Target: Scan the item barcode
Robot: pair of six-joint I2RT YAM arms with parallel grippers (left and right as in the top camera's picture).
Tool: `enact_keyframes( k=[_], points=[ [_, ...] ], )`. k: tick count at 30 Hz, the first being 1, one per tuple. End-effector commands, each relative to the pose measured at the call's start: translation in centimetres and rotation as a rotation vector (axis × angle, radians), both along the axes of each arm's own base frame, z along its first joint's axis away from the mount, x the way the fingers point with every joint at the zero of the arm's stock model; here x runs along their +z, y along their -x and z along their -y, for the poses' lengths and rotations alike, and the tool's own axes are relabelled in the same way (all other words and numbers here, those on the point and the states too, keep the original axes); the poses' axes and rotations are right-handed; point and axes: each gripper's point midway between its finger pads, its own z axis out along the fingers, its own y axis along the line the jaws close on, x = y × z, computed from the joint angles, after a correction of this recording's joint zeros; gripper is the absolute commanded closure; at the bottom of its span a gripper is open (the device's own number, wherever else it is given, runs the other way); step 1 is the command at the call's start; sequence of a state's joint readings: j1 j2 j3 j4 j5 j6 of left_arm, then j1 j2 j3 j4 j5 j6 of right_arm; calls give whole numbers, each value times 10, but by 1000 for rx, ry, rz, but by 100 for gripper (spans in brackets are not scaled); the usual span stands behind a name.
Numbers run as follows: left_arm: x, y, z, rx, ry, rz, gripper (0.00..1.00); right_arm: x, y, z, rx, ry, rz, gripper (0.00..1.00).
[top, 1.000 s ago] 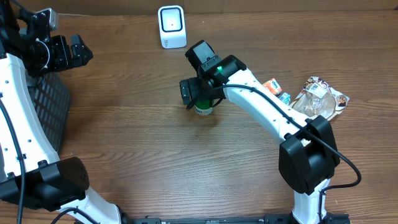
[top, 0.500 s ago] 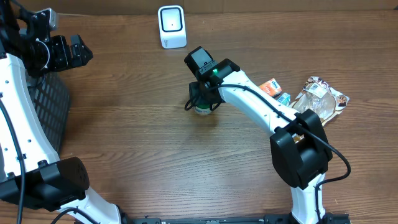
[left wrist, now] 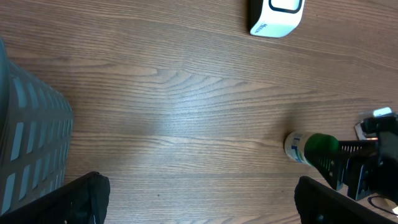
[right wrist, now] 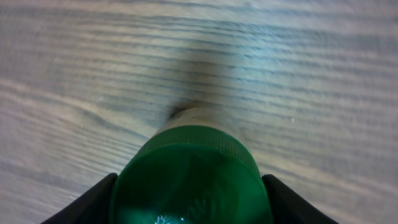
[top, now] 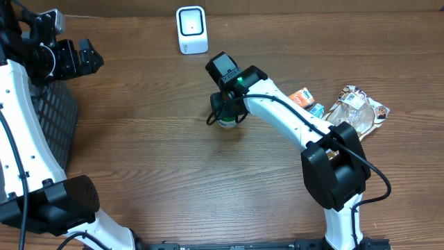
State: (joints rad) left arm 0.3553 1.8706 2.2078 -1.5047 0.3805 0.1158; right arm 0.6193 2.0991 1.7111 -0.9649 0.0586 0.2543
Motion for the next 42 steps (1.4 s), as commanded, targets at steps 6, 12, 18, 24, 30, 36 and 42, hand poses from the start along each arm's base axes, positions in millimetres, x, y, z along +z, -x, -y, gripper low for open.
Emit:
enact_keyframes(
  k=[6, 12, 18, 24, 30, 36, 42],
  points=[
    [13, 3, -1, -12, -22, 39, 1, -4, 17, -14, 763, 168, 66, 37],
    [13, 3, -1, -12, -22, 39, 1, 8, 11, -20, 946, 206, 135, 27],
    [13, 3, -1, -12, -22, 40, 1, 56, -1, -31, 815, 142, 233, 0],
    [13, 3, -1, -12, -22, 39, 1, 71, -6, -24, 184, -65, 137, 0],
    [13, 3, -1, -12, -22, 40, 0, 35, 11, 2, -254, -125, -60, 0],
    [13, 3, -1, -12, -22, 40, 0, 19, 15, -10, -173, -155, -60, 0],
    [13, 3, -1, -12, -22, 39, 0, 12, 13, -11, -101, -146, -35, 12]
  ],
)
